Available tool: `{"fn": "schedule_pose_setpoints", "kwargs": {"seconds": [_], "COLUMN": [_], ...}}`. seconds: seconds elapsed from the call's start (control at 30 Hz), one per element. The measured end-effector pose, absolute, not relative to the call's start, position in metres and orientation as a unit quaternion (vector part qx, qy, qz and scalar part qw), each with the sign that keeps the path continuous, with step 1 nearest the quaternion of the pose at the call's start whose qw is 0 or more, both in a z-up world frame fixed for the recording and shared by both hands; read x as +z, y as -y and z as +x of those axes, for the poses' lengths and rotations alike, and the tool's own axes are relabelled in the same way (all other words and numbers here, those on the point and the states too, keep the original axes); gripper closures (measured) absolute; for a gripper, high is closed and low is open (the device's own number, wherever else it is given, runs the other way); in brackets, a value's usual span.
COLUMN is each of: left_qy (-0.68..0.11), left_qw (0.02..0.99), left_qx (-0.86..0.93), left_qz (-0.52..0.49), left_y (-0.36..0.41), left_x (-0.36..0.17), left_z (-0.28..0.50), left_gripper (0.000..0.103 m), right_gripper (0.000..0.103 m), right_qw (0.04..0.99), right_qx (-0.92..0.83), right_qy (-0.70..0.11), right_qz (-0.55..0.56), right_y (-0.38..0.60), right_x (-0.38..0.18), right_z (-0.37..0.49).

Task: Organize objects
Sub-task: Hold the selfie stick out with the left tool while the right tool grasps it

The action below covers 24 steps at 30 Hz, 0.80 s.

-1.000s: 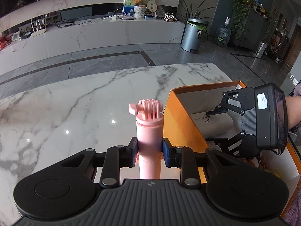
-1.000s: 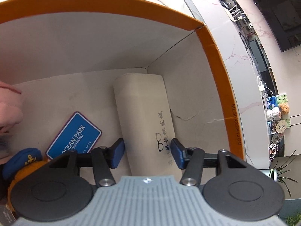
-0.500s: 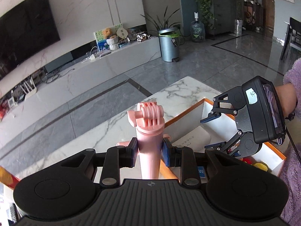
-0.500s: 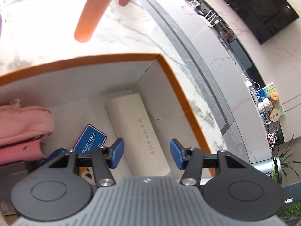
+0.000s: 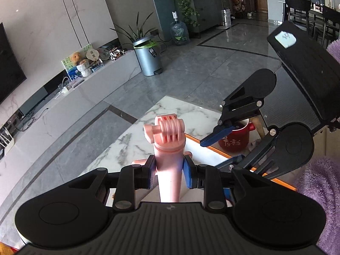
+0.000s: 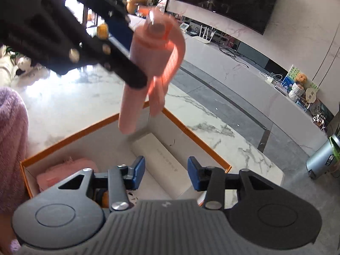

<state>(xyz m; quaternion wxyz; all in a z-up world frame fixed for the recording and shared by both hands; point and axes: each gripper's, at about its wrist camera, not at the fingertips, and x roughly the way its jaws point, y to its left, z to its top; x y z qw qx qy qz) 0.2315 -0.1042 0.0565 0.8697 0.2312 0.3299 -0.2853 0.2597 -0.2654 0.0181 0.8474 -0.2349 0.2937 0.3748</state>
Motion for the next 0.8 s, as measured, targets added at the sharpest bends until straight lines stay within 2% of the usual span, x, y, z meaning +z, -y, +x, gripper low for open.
{"fn": "schedule_pose_setpoints", "kwargs": {"seconds": [0.1,0.13,0.17,0.37,0.47,0.53,0.77,0.8], "left_qy": [-0.341,-0.345,-0.350,-0.381,-0.390,-0.394,-0.416,-0.421], "left_qw": [0.867,0.867,0.868,0.862,0.861,0.859,0.859,0.858], "left_qx": [-0.293,-0.292,-0.292,-0.309,-0.311,-0.314,-0.292,-0.288], "left_qz": [0.213,0.208,0.198,0.126,0.099,0.092,0.061,0.058], "left_y": [0.105,0.104,0.102,0.083,0.074,0.071,0.057,0.052], "left_x": [0.043,0.039,0.035,0.016,0.008,0.001,-0.018,-0.018], "left_z": [0.236,0.239,0.242,0.262,0.270,0.276,0.279,0.279], "left_gripper": [0.071,0.071,0.071,0.071,0.071,0.071,0.070,0.065], "right_gripper": [0.076,0.076,0.081,0.082,0.091,0.092,0.097,0.097], "right_qw": [0.851,0.848,0.847,0.841,0.843,0.847,0.846,0.845], "right_qx": [0.373,0.377,0.382,0.404,0.400,0.393,0.360,0.354], "right_qy": [-0.302,-0.311,-0.314,-0.328,-0.333,-0.331,-0.314,-0.311], "right_qz": [-0.211,-0.204,-0.196,-0.147,-0.138,-0.135,-0.237,-0.253], "right_y": [0.270,0.273,0.274,0.274,0.271,0.270,0.240,0.235], "right_x": [0.017,0.015,0.013,-0.003,-0.010,-0.014,-0.023,-0.024], "right_z": [0.268,0.269,0.271,0.283,0.291,0.295,0.293,0.294]}}
